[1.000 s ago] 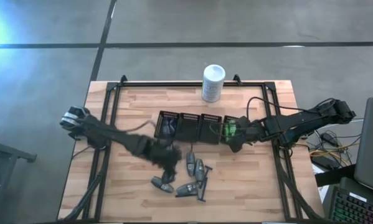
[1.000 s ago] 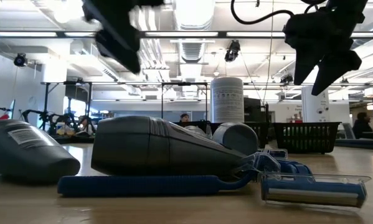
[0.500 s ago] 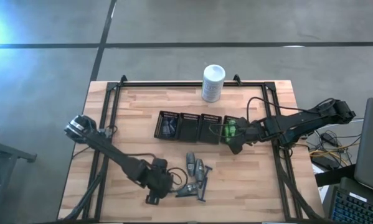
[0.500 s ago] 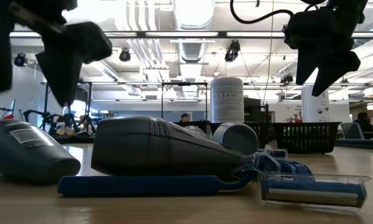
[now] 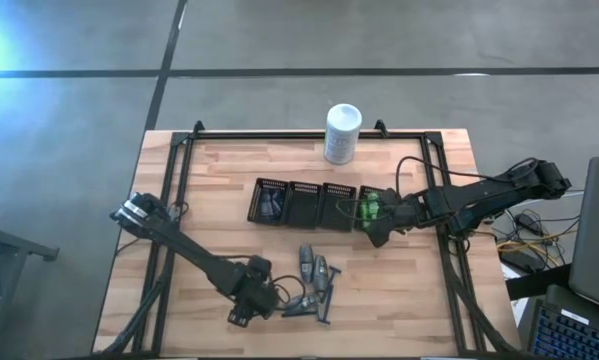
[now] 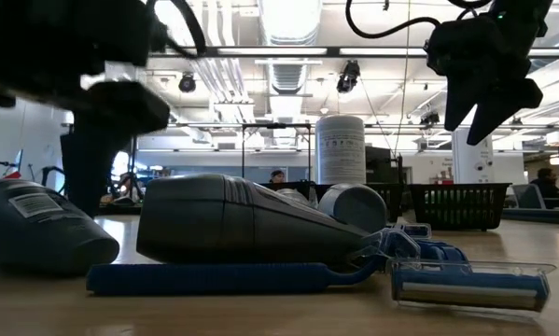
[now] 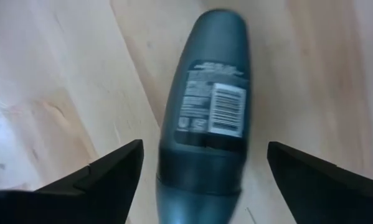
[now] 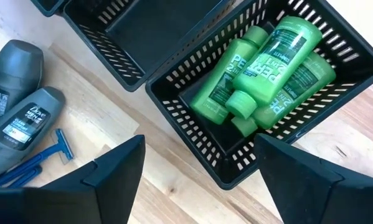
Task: Pick & Place Travel size toiletries
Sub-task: Put the gray deodorant into the middle left black bin
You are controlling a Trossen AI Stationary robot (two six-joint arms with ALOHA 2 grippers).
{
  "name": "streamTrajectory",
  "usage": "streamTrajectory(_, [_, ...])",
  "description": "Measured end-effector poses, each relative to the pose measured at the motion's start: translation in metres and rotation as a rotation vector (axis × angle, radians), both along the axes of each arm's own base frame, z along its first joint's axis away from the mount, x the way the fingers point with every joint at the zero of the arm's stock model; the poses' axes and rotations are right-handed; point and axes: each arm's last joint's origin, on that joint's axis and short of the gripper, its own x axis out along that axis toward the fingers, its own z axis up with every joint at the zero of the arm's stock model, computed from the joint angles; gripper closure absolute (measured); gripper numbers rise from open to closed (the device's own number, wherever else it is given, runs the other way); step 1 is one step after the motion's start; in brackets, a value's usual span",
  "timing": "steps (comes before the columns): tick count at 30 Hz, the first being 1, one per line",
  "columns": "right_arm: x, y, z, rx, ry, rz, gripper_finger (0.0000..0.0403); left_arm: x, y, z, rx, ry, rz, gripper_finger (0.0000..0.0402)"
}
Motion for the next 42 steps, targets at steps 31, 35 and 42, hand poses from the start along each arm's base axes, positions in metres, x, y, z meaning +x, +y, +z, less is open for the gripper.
streamTrajectory(31, [-0.001,0.0,-0.001,-0.008,0.008,0.01,0.0176,0.017,0.051,0.044,-0.071,-0.053,0.518,0.0193])
streamTrajectory(35, [-0.001,0.0,-0.001,-0.005,0.008,0.002,0.0179,0.028,0.094,0.062,-0.176,-0.134,0.855,0.0193])
streamTrajectory(42, [-0.001,0.0,-0.001,0.006,0.009,0.001,0.0163,0.06,0.167,0.077,-0.449,-0.339,1.219,0.0187])
